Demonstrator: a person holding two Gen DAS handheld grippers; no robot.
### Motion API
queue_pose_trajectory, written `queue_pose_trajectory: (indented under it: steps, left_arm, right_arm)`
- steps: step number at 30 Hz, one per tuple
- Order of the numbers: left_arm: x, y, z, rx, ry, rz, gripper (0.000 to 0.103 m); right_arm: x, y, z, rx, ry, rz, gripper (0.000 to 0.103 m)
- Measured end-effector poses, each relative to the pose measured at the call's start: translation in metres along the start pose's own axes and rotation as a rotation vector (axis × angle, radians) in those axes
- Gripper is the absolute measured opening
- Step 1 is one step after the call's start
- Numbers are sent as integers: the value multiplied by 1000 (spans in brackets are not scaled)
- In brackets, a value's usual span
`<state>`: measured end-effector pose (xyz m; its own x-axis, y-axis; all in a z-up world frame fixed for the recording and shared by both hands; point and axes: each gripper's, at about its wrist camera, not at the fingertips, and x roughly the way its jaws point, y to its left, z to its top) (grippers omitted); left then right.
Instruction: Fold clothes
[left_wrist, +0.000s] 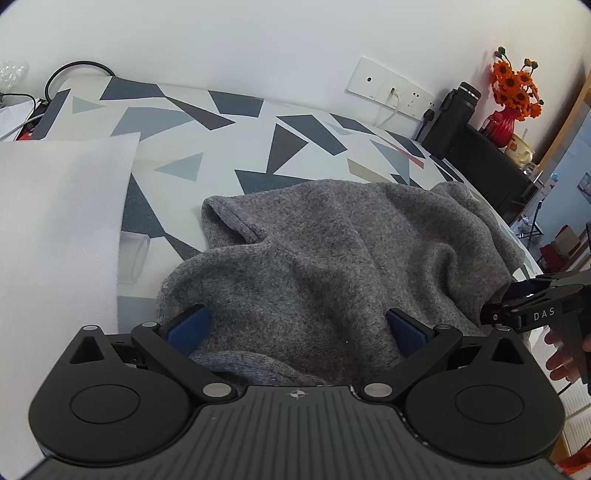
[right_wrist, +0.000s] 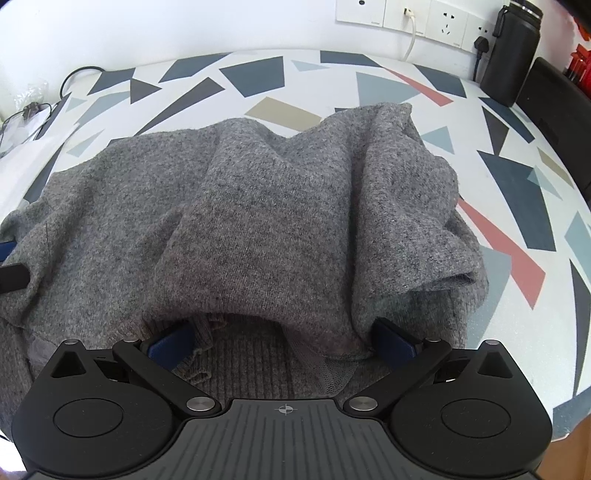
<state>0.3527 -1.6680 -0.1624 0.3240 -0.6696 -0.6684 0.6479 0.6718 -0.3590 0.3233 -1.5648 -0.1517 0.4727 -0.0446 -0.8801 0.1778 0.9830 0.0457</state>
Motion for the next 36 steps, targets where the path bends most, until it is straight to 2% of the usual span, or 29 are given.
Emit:
queue_pose_trajectory:
  steps: [9,13,17,23,25,28,33,36]
  left_arm:
    - [-1,11,5,-123,-6,-36,103]
    - [-2,14,5,-145,-8,-45,103]
    - [0,13,8,-150,2,-36,103]
    - [4,2,15,-107,50,21,103]
    - [3,2,19,-129,67,33,103]
    - [-6,4,24,-159,48,26,103]
    - [-30,10,33,-151,-21,27,103]
    - [-42,13,34,-119,-27,26,103]
  right_arm:
    - [-2,1,-9,5,-58,-5,102]
    - [-3,1,-10,18,-64,-9,102]
    - [-2,1,-3,22,-31,-10,102]
    - [1,-1,10,-22,43,12,102]
    - [1,-4,15,-35,67,30,102]
    - [-1,-8,21,-14,85,64,102]
    - [-17,-20,30,53,23,142,102]
    - [-29,-28,40,82,-48,176,102]
